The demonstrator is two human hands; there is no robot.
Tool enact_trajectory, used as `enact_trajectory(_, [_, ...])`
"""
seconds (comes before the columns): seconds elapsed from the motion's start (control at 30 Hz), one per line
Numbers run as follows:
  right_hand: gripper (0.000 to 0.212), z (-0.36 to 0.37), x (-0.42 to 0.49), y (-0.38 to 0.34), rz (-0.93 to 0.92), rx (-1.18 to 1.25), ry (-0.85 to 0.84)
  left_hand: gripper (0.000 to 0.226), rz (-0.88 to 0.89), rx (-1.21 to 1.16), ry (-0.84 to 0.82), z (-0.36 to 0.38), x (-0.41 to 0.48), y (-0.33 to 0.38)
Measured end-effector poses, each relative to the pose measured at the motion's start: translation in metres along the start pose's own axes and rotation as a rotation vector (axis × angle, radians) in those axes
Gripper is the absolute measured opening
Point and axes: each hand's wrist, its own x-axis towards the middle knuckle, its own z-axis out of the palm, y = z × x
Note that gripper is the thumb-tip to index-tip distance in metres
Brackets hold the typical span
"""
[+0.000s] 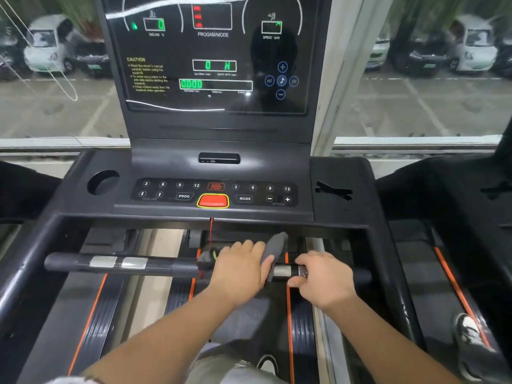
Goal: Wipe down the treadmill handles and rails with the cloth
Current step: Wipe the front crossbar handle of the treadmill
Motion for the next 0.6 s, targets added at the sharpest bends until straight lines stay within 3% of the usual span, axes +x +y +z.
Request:
enact_trajectory(0.1, [0.046, 0.0, -0.001, -0.001, 0.011, 0.009, -0.008, 0.057, -0.214, -0.229, -0.414, -0.021, 0.053, -0.001])
enact_trajectory(0.13, [0.046, 0.001, -0.002, -0.002, 0.015, 0.01, -0.003, 0.058, -0.24, -0.236, -0.434, -0.021, 0.055, 0.001])
enact_trajectory(0.17, [0.045, 0.001, -0.002, -0.002, 0.012, 0.003, 0.004, 0.056, -0.237, -0.208, -0.384, -0.02, 0.05, 0.005])
enact_trajectory(0.23, [0.044, 0.001, -0.002, -0.002, 0.008, -0.009, 0.005, 0.047, -0.187, -0.126, -0.086, -0.011, 0.014, 0.011])
enact_trajectory(0.3, [0.043, 0.002, -0.002, 0.0, 0.011, -0.001, 0.001, 0.035, -0.016, -0.15, 0.179, 0.01, -0.04, 0.014])
enact_trajectory(0.33, [0.042, 0.003, -0.002, 0.0, 0.014, 0.0, -0.001, 0.04, 0.073, -0.14, 0.25, 0.022, -0.059, 0.01])
enact_trajectory(0.43, [0.04, 0.003, -0.001, 0.0, 0.021, -0.012, -0.005, 0.063, 0.217, -0.046, 0.294, 0.05, -0.06, -0.015])
enact_trajectory(0.53, [0.038, 0.005, -0.001, 0.0, 0.023, -0.008, 0.018, 0.051, 0.283, 0.036, 0.242, 0.033, -0.036, -0.015])
enact_trajectory(0.6, [0.041, 0.004, -0.001, 0.0, 0.023, -0.012, 0.016, 0.044, 0.193, 0.063, 0.118, 0.006, -0.017, -0.013])
